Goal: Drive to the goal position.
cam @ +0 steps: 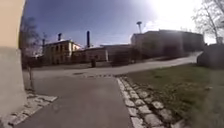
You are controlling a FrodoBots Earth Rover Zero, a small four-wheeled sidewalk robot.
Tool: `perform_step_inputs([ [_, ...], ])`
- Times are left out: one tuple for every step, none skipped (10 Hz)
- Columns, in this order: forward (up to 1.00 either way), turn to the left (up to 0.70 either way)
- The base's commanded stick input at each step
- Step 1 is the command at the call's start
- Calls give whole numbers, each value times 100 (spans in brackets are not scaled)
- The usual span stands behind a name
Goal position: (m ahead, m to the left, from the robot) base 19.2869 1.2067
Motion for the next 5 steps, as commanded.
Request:
perform_step_inputs([
  [85,0],
  [85,0],
  [85,0],
  [85,0],
  [85,0],
])
